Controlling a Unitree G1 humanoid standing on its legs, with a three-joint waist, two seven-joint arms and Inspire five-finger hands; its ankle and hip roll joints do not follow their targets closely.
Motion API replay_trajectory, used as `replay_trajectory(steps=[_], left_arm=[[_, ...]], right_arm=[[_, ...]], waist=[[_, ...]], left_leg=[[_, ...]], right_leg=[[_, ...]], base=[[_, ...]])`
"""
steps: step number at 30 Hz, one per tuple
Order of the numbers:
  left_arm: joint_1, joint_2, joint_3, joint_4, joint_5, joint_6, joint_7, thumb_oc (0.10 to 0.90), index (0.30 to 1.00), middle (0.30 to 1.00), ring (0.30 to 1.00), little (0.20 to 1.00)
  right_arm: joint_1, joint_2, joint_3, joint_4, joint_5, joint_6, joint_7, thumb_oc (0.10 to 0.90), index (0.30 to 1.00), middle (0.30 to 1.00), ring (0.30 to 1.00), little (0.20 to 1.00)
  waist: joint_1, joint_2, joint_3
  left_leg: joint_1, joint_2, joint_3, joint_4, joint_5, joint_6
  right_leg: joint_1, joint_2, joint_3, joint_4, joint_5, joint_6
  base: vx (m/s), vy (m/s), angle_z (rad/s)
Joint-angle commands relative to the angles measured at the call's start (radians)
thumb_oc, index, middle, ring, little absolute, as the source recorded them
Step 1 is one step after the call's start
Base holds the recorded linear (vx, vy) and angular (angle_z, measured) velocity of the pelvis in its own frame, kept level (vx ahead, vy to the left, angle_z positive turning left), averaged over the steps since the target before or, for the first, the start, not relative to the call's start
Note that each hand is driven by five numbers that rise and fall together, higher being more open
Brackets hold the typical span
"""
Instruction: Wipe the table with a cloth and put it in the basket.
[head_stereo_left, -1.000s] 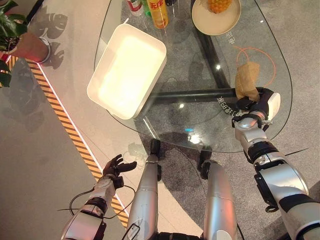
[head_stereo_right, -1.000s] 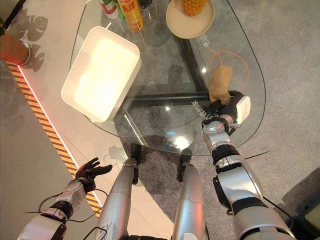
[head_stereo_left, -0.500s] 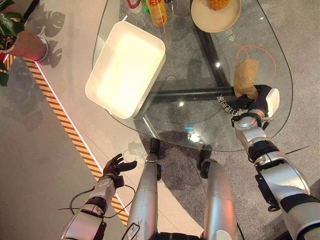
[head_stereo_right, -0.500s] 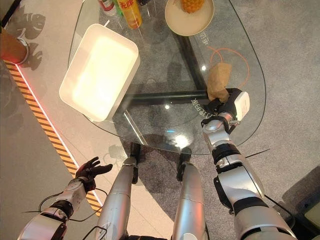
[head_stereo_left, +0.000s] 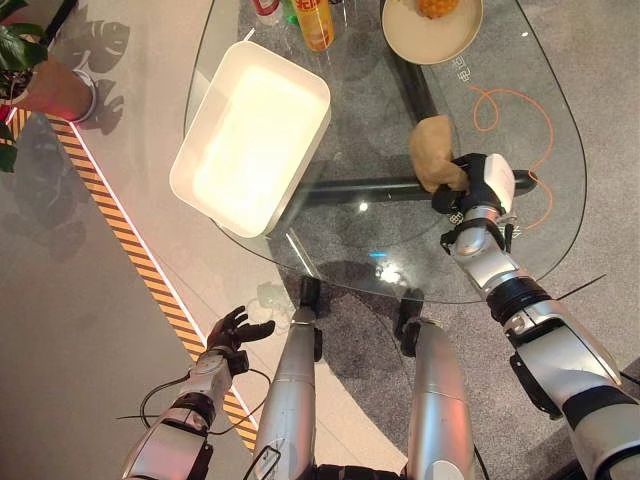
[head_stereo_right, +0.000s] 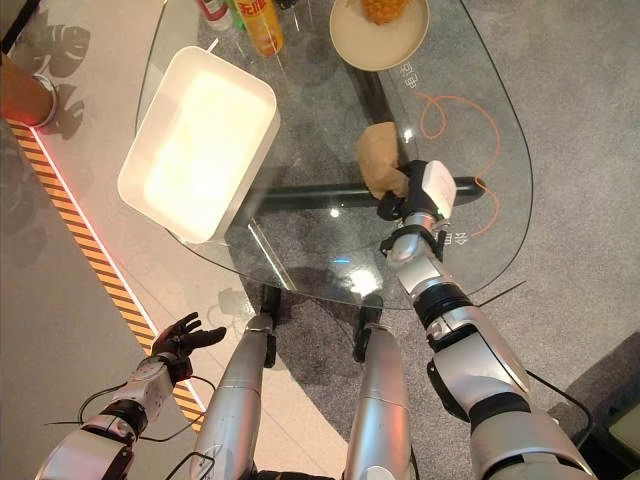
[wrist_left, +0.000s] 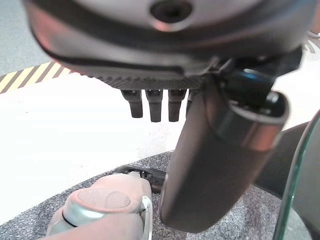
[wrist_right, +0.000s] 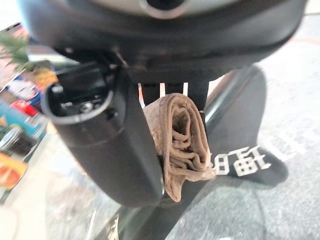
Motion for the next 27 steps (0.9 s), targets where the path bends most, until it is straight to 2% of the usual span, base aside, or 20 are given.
replay_trajectory(steps=[1, 13, 16, 27], left_arm=[[0.000, 0.004, -0.018, 0.010, 0.001, -0.013, 0.037, 0.800, 0.900, 0.900, 0.900, 0.900], [-0.004, -0.002, -0.015, -0.001, 0.016, -0.005, 0.039, 0.800, 0.900, 0.900, 0.900, 0.900], [-0.008, -0.002, -0.014, -0.001, 0.017, -0.003, 0.037, 0.800, 0.900, 0.900, 0.900, 0.900], [-0.010, -0.007, -0.012, -0.005, 0.023, -0.001, 0.042, 0.800, 0.900, 0.900, 0.900, 0.900]], right_arm=[[-0.106, 0.018, 0.070, -0.082, -0.069, -0.063, 0.060, 0.100, 0.300, 0.300, 0.300, 0.200], [-0.090, 0.042, 0.150, -0.145, -0.142, -0.123, 0.242, 0.100, 0.300, 0.300, 0.300, 0.200], [-0.078, 0.053, 0.175, -0.179, -0.162, -0.160, 0.328, 0.100, 0.300, 0.300, 0.300, 0.200], [-0.042, 0.068, 0.240, -0.296, -0.182, -0.206, 0.466, 0.100, 0.300, 0.300, 0.300, 0.200]], waist=[[0.005, 0.020, -0.022], [0.006, 0.023, -0.022], [0.004, 0.022, -0.022], [-0.004, 0.016, -0.022]], left_leg=[[-0.020, -0.076, 0.118, 0.110, -0.081, 0.115], [-0.021, -0.076, 0.127, 0.110, -0.076, 0.113], [-0.023, -0.076, 0.130, 0.106, -0.073, 0.111], [-0.023, -0.074, 0.135, 0.104, -0.068, 0.107]], right_leg=[[0.045, 0.027, -0.026, -0.139, 0.093, -0.021], [0.039, 0.017, -0.034, -0.136, 0.095, -0.022], [0.037, 0.016, -0.036, -0.141, 0.096, -0.021], [0.033, 0.012, -0.035, -0.145, 0.101, -0.021]], base=[[0.00, 0.000, 0.00], [0.00, 0.000, 0.00], [0.00, 0.000, 0.00], [0.00, -0.004, 0.05]])
